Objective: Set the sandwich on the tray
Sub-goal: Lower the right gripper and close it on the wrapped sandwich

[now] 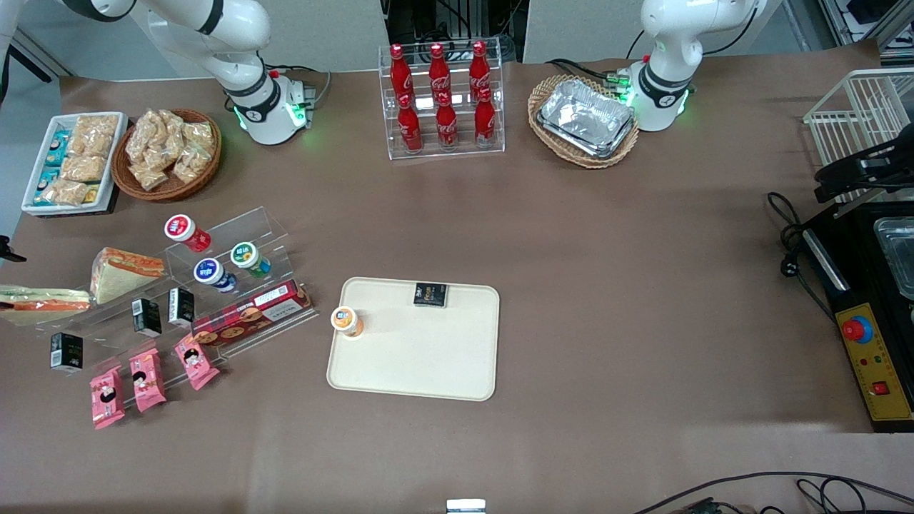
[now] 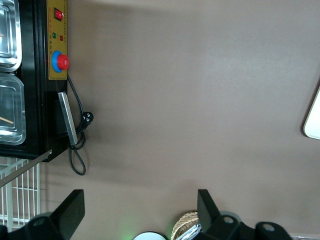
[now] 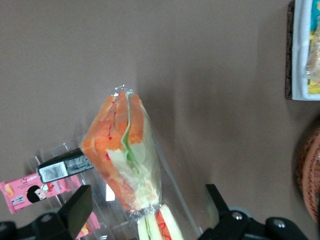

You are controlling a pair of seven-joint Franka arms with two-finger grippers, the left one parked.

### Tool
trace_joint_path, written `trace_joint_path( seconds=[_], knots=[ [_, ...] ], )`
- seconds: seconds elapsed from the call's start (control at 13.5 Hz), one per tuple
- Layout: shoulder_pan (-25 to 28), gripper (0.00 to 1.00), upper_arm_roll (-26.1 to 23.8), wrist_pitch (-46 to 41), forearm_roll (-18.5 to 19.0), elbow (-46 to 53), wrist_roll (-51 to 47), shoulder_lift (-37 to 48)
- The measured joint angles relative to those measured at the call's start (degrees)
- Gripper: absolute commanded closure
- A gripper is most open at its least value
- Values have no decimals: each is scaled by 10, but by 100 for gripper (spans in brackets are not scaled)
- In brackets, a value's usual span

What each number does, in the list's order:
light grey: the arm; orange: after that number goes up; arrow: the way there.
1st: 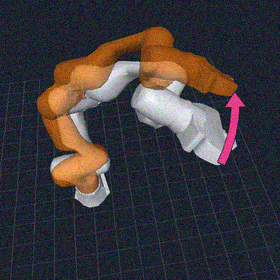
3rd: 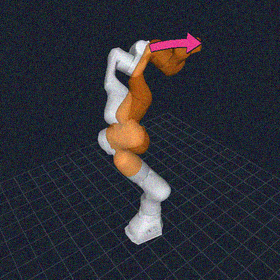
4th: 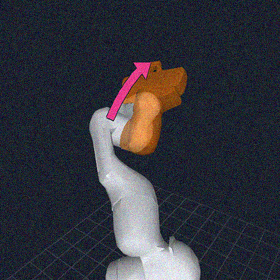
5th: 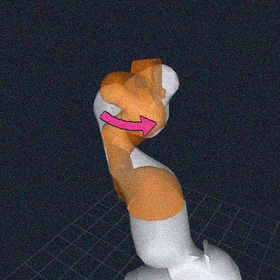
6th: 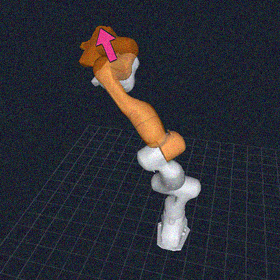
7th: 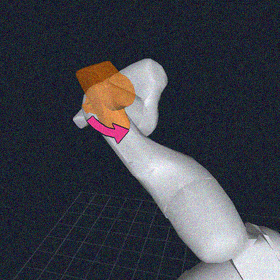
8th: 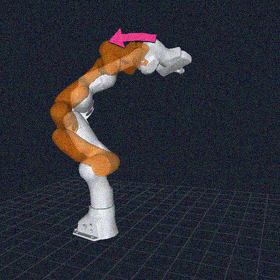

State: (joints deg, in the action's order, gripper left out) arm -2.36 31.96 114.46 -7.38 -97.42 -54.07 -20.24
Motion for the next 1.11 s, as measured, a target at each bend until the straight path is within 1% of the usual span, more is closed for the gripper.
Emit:
trace_joint_path(
  seconds=[0.22,0.3,0.37,0.44,0.59,0.74,0.81,0.89,1.11],
  knots=[
    [-1,0,0,56,-12,-31,11,-9],
    [-2,1,0,74,-15,-39,16,-13],
    [-2,5,0,88,-16,-45,24,-19],
    [-2,17,0,99,-19,-48,30,-25],
    [-2,52,0,117,-28,-49,37,-36],
    [-5,74,0,126,-40,-49,56,-40],
    [-6,76,1,128,-52,-49,71,-40],
    [-7,83,1,130,-57,-48,79,-40],
    [-5,83,-2,131,-61,-38,90,-32]
  ],
)
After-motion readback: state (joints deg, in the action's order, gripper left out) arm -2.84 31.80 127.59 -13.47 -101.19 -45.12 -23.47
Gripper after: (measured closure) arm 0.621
